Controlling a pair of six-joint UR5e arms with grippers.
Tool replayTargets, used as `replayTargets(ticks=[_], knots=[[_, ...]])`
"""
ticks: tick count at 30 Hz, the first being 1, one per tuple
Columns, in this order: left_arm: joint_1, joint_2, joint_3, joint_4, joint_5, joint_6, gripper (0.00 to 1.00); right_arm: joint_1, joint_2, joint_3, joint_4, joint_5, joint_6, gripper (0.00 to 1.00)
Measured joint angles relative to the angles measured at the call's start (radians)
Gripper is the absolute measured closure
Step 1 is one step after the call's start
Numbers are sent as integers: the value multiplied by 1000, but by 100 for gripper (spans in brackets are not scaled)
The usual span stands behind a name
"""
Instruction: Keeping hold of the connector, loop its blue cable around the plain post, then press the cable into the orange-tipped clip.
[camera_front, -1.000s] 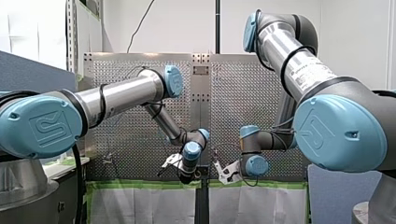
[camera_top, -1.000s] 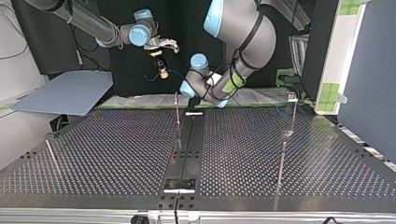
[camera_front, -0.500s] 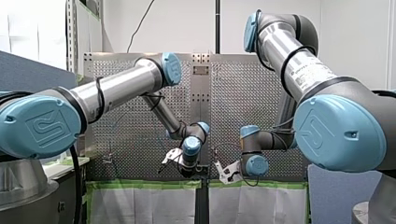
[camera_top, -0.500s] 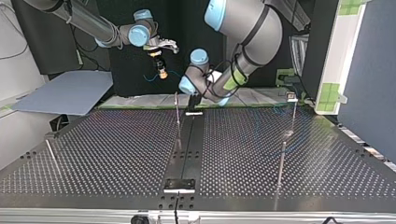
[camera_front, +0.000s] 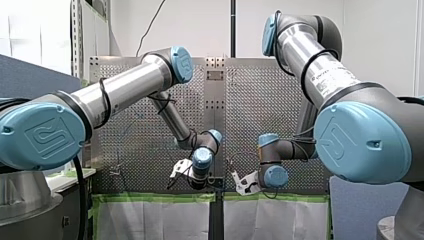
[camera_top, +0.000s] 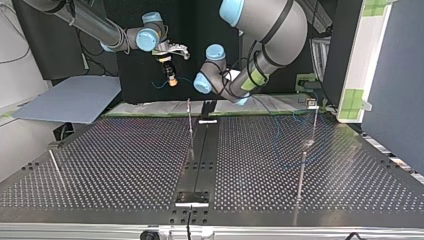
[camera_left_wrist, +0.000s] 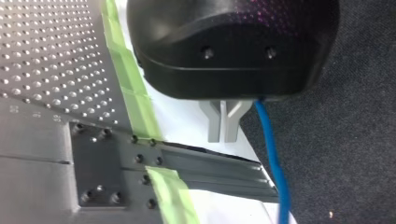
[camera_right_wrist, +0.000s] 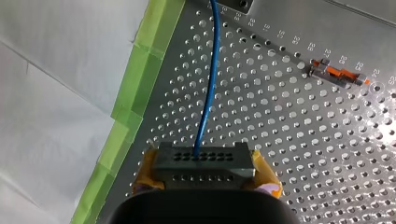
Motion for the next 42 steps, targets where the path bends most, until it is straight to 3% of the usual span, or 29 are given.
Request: replayTargets(ticks=[6, 19, 33, 42], knots=[[-11, 0, -40, 53, -14, -25, 100, -2, 0, -6, -3, -3, 3, 100], [-39, 0, -78, 173, -98, -94, 100, -6, -2, -31, 21, 0, 4, 100], [-48, 0, -125, 319, -104, -154, 100, -23, -8, -52, 53, 1, 8, 100], [-55, 1, -158, 412, -103, -188, 100, -32, -63, -56, 69, -1, 27, 100]])
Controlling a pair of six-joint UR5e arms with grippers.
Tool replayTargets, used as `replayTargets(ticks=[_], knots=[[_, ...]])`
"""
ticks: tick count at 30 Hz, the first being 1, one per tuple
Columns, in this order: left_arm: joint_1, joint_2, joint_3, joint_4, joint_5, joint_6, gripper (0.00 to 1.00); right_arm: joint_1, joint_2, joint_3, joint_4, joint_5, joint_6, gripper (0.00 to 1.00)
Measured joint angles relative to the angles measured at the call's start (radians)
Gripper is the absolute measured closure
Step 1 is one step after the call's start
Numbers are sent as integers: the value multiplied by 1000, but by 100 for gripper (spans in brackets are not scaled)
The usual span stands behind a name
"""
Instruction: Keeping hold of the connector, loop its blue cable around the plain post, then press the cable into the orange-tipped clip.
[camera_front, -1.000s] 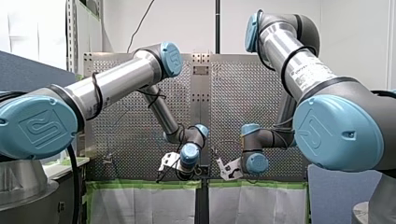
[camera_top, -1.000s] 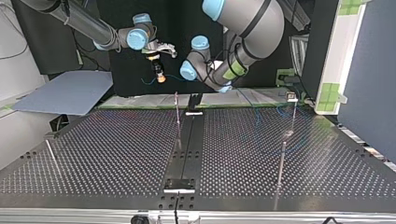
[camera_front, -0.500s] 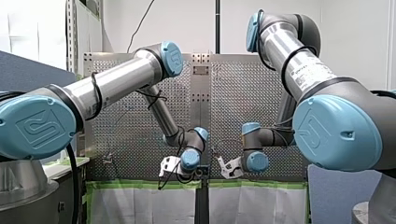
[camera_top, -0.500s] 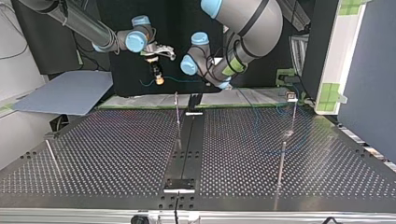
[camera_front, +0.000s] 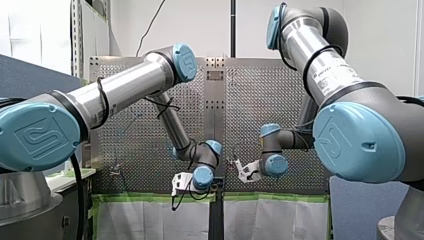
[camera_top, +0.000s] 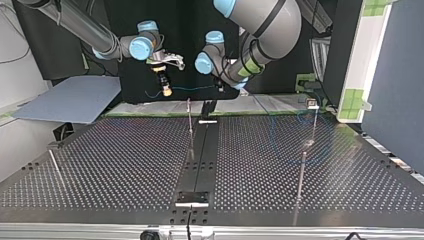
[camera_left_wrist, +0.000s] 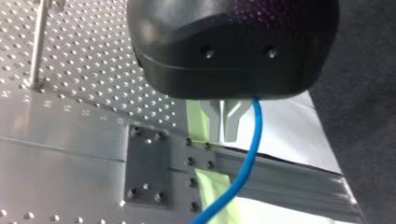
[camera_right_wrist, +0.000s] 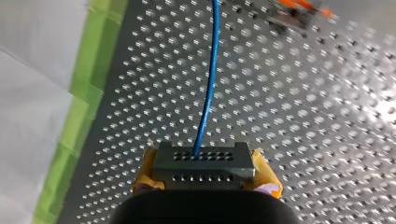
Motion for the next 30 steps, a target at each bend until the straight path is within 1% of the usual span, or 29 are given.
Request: replayTargets(ticks=[5, 8, 11, 13, 16, 22, 25, 30], knots=[[-8, 0, -3, 46, -4, -23, 100, -2, -17, 0, 8, -1, 4, 100], [-15, 5, -9, 76, -16, -41, 100, -2, -19, 0, 9, -2, 4, 100], [-19, 22, -26, 104, -24, -66, 100, -2, -20, 0, 10, -2, 3, 100], [-20, 38, -43, 122, -19, -81, 100, -3, -20, 0, 10, -2, 3, 100], [-18, 57, -60, 149, -12, -89, 100, -4, -20, 0, 10, -2, 4, 100], [-18, 65, -67, 200, -11, -91, 100, -9, -20, -1, 12, 0, 5, 100], [-24, 65, -58, 215, 3, -77, 100, -16, -20, -1, 14, 2, 8, 100], [-29, 66, -33, 216, 22, -55, 100, -29, -20, -3, 22, 3, 10, 100]])
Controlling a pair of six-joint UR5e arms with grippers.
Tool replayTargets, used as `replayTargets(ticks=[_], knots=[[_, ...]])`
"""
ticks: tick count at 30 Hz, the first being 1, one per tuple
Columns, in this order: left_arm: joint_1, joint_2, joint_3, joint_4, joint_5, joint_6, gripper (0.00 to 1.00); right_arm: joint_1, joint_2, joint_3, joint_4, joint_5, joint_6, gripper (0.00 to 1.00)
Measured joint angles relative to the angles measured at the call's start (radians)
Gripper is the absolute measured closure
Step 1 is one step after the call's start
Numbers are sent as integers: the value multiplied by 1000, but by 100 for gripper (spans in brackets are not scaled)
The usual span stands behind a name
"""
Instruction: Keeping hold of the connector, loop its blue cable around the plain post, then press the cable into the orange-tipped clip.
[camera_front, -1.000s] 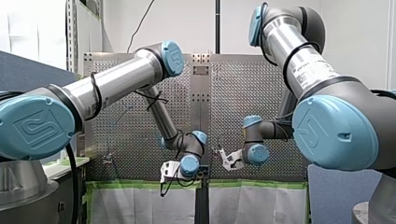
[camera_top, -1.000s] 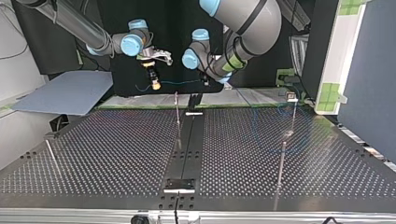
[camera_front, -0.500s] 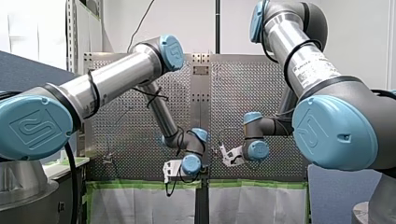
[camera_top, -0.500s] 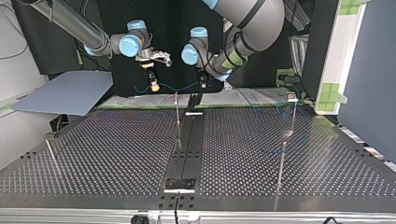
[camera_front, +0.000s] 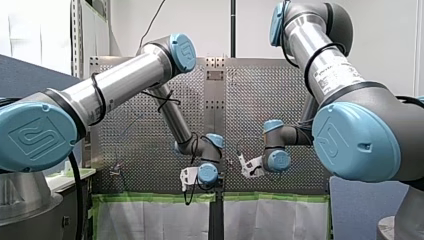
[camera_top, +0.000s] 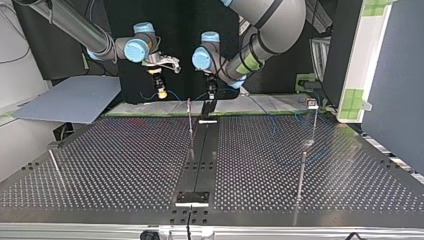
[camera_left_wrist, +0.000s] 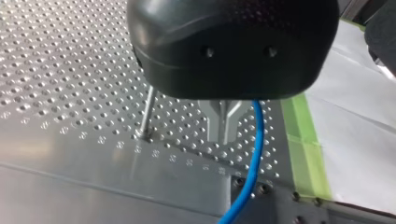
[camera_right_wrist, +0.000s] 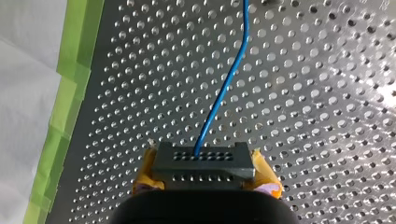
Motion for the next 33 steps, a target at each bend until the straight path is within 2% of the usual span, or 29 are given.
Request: replayTargets(ticks=[8, 17, 24, 28, 33], knots=[[4, 0, 9, -11, 2, -17, 100, -14, -3, -6, 6, 0, 0, 100], [3, 0, 4, -33, -6, -9, 100, -16, -5, -9, 39, 6, -6, 100], [-5, 0, 3, -71, -22, 21, 100, -11, -5, -3, 67, 36, -18, 100], [-11, 0, -2, -103, -46, 31, 100, -9, -5, 5, 75, 52, -22, 100], [-15, 0, -18, -122, -67, 40, 100, -7, -7, 12, 84, 59, -27, 100]])
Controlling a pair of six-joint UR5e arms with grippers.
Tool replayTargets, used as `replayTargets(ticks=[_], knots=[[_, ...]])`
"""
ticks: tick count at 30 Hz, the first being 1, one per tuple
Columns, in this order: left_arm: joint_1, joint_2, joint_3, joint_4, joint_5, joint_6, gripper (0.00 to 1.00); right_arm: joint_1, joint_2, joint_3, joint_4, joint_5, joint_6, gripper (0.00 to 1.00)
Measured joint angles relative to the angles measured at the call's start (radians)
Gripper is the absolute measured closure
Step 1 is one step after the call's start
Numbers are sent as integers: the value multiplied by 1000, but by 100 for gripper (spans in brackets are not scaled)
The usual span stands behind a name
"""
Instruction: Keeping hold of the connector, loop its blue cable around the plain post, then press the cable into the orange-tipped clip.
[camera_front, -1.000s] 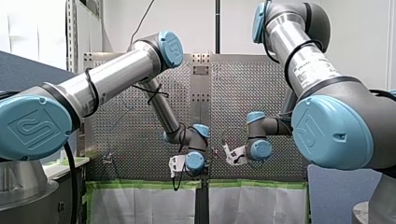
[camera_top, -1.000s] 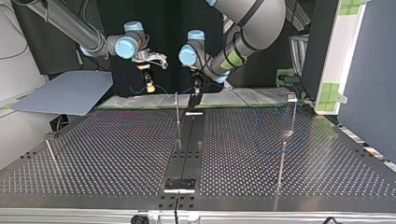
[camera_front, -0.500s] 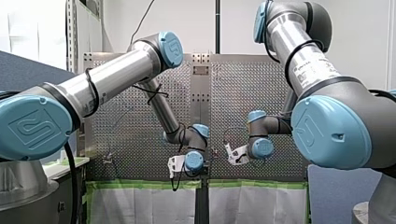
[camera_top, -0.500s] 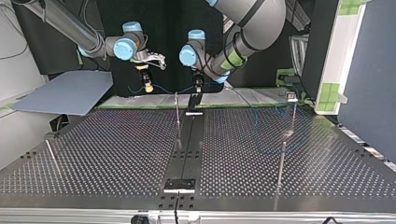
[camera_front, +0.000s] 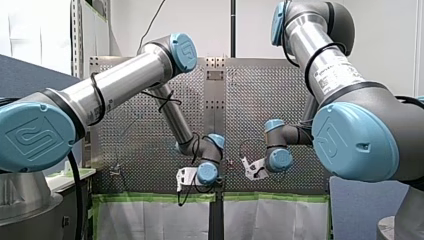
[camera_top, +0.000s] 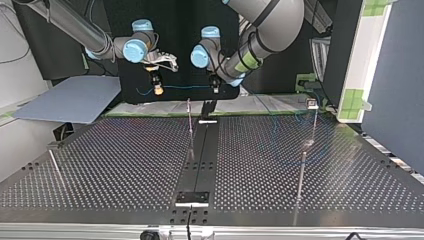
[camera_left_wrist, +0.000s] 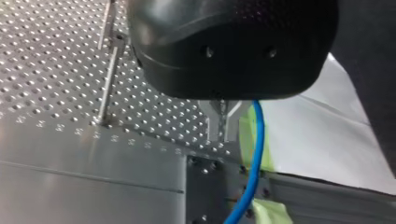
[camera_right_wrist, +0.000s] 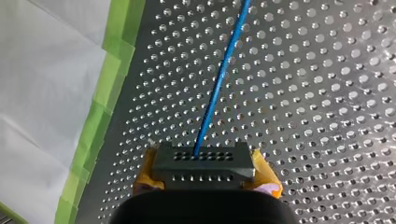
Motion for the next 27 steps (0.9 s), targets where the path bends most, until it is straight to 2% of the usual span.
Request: replayTargets(ticks=[5, 11, 21, 27], knots=[[0, 3, -5, -4, -4, 1, 100, 0, -21, 2, 4, -2, -1, 100], [4, 11, -3, -5, -6, 1, 100, -3, -58, 2, 4, -13, 12, 100], [17, 11, 27, -5, -1, -2, 100, -6, -64, 2, -7, -21, 21, 100], [19, 11, 57, -1, 24, 22, 100, -5, -63, 2, -11, -22, 28, 100]])
